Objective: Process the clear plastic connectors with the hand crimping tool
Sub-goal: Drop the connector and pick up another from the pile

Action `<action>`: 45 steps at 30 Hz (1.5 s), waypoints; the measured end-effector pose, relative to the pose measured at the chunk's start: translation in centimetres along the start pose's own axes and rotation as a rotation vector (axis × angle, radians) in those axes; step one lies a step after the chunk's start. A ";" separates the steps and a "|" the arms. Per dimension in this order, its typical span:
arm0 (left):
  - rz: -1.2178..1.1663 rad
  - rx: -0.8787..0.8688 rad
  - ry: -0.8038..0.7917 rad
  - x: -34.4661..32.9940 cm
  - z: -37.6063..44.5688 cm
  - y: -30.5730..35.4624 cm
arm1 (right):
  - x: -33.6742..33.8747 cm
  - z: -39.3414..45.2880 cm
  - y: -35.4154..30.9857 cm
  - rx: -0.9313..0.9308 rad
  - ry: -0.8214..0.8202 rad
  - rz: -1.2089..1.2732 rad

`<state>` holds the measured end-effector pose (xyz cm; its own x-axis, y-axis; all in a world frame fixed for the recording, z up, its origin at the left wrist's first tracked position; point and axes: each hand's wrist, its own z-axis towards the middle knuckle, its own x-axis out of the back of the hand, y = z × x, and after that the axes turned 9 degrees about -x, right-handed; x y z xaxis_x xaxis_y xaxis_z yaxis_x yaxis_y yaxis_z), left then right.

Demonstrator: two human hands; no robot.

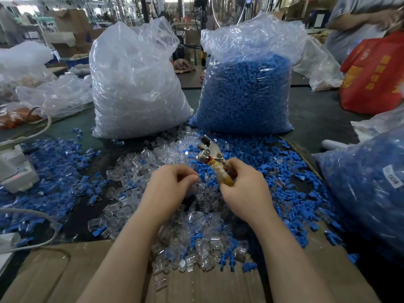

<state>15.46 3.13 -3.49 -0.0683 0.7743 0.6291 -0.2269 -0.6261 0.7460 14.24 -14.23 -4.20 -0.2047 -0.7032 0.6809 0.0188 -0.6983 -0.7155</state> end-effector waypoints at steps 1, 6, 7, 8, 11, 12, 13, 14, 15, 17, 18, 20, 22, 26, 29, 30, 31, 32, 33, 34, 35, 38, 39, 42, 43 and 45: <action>-0.151 0.032 0.014 0.1 0.0 0.3 | 0.0 0.0 -0.1 0.007 -0.004 0.006; -0.592 0.135 0.024 0.6 -0.3 2.3 | -0.2 0.0 -0.5 0.055 -0.010 0.094; -0.615 0.140 0.031 0.6 -0.3 2.3 | -0.2 -0.1 -0.5 0.067 -0.013 0.118; -0.624 0.138 0.026 0.7 -0.3 2.3 | -0.1 -0.1 -0.6 0.077 -0.021 0.143; -0.630 0.108 -0.016 0.9 -0.2 2.2 | 0.0 -0.1 -0.8 0.087 -0.052 0.194; -0.632 0.096 -0.026 1.0 -0.2 2.2 | 0.0 -0.1 -0.8 0.088 -0.049 0.192; -0.629 0.083 -0.035 1.1 -0.2 2.1 | -0.1 -0.1 -0.8 0.084 -0.041 0.185; -0.627 0.068 -0.046 1.2 -0.2 2.1 | -0.1 -0.2 -0.7 0.077 -0.031 0.180; -0.636 0.060 -0.057 1.3 -0.2 2.1 | -0.1 -0.1 -0.7 0.071 -0.023 0.179; -0.653 0.062 -0.075 1.4 -0.2 2.1 | 0.0 -0.1 -0.7 0.065 -0.016 0.186; -0.651 0.068 -0.077 1.4 -0.2 2.1 | 0.0 -0.1 -0.6 0.066 -0.016 0.186; -0.633 0.076 -0.076 1.2 -0.2 2.1 | 0.1 -0.1 -0.6 0.073 -0.017 0.179; -0.637 0.086 -0.066 1.0 0.0 2.0 | 0.1 -0.1 -0.6 0.081 -0.016 0.165; -0.396 0.071 -0.067 0.9 0.0 1.4 | -0.1 -0.1 -0.5 0.069 0.009 0.157; 0.089 -0.024 -0.228 0.7 -0.2 0.8 | -0.2 0.0 -0.3 0.045 0.058 0.175; 0.180 -0.049 -0.280 0.5 -0.2 0.7 | -0.1 0.0 -0.3 0.039 0.072 0.176; 0.241 -0.073 -0.319 0.3 -0.3 0.7 | -0.1 0.0 -0.2 0.033 0.083 0.175; 0.282 -0.094 -0.342 0.0 -0.3 0.7 | -0.1 0.0 -0.2 0.029 0.092 0.179; 0.308 -0.106 -0.349 -0.2 -0.3 0.8 | -0.1 0.0 -0.1 0.027 0.099 0.185; 0.320 -0.112 -0.343 -0.3 -0.3 0.9 | -0.1 0.0 -0.1 0.026 0.105 0.193; 0.327 -0.113 -0.330 -0.4 -0.2 0.8 | -0.1 0.0 -0.1 0.026 0.110 0.200; 0.333 -0.093 -0.287 -0.6 -0.1 0.7 | -0.1 0.0 -0.1 0.032 0.105 0.211; 0.334 -0.091 -0.277 -0.6 0.0 0.7 | -0.1 0.0 -0.1 0.038 0.101 0.210; 0.342 -0.121 -0.268 -0.8 -0.1 0.6 | 0.0 -0.1 -0.1 0.040 0.085 0.211; 0.345 -0.130 -0.273 -0.8 -0.1 0.6 | 0.0 0.0 -0.1 0.036 0.082 0.213; 0.366 -0.139 -0.285 -0.9 -0.1 0.7 | 0.0 0.0 0.0 0.029 0.085 0.213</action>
<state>15.25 2.04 -3.53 0.0968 0.4375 0.8940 -0.3666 -0.8194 0.4407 14.26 -14.18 -4.19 -0.2748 -0.8222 0.4984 0.0984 -0.5397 -0.8361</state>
